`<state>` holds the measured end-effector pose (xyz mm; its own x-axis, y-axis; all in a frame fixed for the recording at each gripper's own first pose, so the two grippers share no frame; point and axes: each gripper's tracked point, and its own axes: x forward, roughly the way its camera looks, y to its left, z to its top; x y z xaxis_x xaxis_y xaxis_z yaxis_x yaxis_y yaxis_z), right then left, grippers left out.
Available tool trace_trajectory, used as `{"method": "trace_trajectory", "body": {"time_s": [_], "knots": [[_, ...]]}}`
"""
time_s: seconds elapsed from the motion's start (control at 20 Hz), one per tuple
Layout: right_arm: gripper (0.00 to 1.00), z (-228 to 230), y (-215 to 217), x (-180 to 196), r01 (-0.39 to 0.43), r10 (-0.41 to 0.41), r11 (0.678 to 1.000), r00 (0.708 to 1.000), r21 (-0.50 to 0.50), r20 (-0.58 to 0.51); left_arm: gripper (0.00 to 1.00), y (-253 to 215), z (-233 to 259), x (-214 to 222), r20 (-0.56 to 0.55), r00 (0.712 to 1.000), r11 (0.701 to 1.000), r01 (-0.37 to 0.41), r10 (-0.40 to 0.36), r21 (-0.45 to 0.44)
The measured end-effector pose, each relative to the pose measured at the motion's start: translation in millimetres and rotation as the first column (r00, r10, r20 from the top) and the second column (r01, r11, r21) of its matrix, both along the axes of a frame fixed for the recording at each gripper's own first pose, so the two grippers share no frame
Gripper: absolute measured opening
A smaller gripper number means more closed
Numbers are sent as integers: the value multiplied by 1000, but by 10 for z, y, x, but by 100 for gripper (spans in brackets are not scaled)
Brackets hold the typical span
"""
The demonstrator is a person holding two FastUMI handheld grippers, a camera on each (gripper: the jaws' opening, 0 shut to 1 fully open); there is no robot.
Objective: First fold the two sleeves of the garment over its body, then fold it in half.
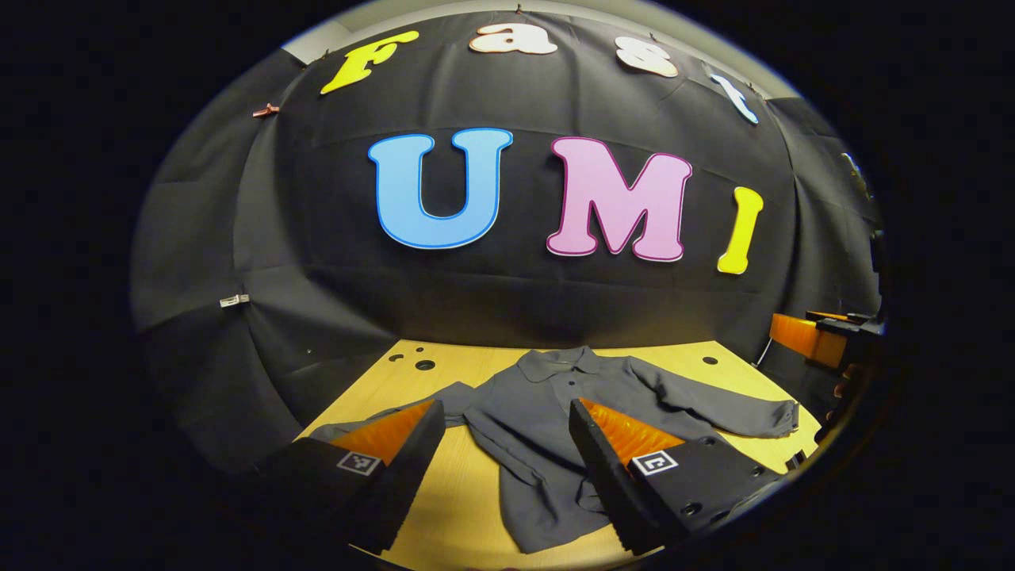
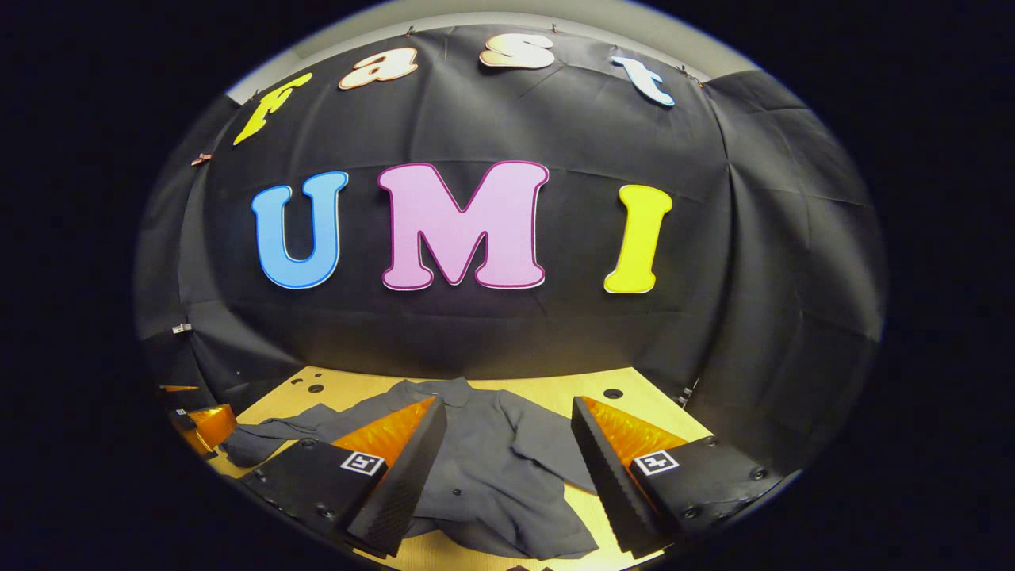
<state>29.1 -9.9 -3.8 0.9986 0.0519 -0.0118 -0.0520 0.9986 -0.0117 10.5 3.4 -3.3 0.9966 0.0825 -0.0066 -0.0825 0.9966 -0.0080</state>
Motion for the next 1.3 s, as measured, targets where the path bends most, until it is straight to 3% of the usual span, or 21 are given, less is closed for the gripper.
{"method": "trace_trajectory", "body": {"time_s": [0.45, 0.85, 1.05, 1.3], "knots": [[98, -293, -348, 142, 19, -19, 1000, 995, 1, -96, 99, -78, -70, 121, -20, 999, 999, -39, 40, 30], [98, -793, -1267, 517, 137, -134, 991, 963, 0, -232, 99, -297, -294, 292, -71, 995, 998, -65, 65, 2], [98, -1127, -1860, 629, 248, -231, 969, 921, 16, -314, 99, -404, -347, 393, -90, 995, 999, -47, 49, 25], [99, -1686, -2498, 659, 421, -341, 903, 820, 81, -460, 99, -464, -550, 471, -171, 984, 999, -43, 44, 7]]}}
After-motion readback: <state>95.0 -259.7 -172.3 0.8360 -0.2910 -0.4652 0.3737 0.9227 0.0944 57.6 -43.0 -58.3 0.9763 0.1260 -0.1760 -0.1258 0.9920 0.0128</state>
